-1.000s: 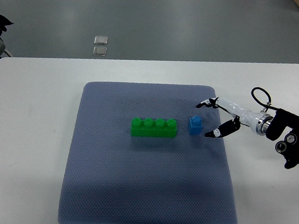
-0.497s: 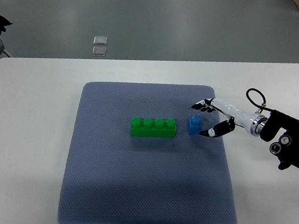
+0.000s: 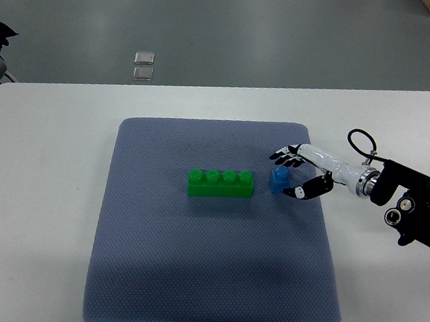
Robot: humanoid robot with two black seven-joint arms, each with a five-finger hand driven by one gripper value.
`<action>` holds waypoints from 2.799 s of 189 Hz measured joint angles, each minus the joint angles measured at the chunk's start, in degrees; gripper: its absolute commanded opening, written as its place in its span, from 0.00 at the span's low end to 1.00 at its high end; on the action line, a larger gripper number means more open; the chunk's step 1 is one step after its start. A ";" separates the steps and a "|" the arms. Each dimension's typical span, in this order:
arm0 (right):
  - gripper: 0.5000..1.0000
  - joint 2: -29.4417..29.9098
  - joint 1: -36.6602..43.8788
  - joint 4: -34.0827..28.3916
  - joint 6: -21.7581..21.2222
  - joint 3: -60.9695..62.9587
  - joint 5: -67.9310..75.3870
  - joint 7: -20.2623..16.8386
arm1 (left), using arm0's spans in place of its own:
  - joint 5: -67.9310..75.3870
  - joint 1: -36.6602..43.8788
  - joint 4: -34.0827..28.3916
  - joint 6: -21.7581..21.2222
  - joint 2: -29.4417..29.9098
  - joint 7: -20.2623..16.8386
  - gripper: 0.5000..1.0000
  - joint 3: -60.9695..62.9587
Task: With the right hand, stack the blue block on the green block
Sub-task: 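Close the right hand fingers around the blue block, then lift the blue block with the right hand toward the green block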
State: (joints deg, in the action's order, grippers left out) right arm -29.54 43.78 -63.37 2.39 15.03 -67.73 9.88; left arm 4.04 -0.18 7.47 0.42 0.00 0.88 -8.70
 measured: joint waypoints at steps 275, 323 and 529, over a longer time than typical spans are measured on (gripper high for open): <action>0.16 0.51 -0.63 -0.30 1.96 -0.09 -7.61 0.73 | 0.00 0.00 0.00 -0.01 0.00 0.00 1.00 0.00; 0.09 -0.56 0.11 -2.42 3.26 0.17 -7.84 0.75 | 0.00 0.00 0.00 -0.01 0.00 0.00 1.00 0.00; 0.06 2.72 0.67 -13.71 11.52 0.86 -9.41 -1.11 | 0.00 0.00 0.00 -0.01 0.00 0.00 1.00 0.00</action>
State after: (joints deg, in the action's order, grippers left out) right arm -26.82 44.46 -77.08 13.91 15.89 -77.14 8.78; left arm 4.04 -0.18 7.47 0.41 0.00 0.88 -8.70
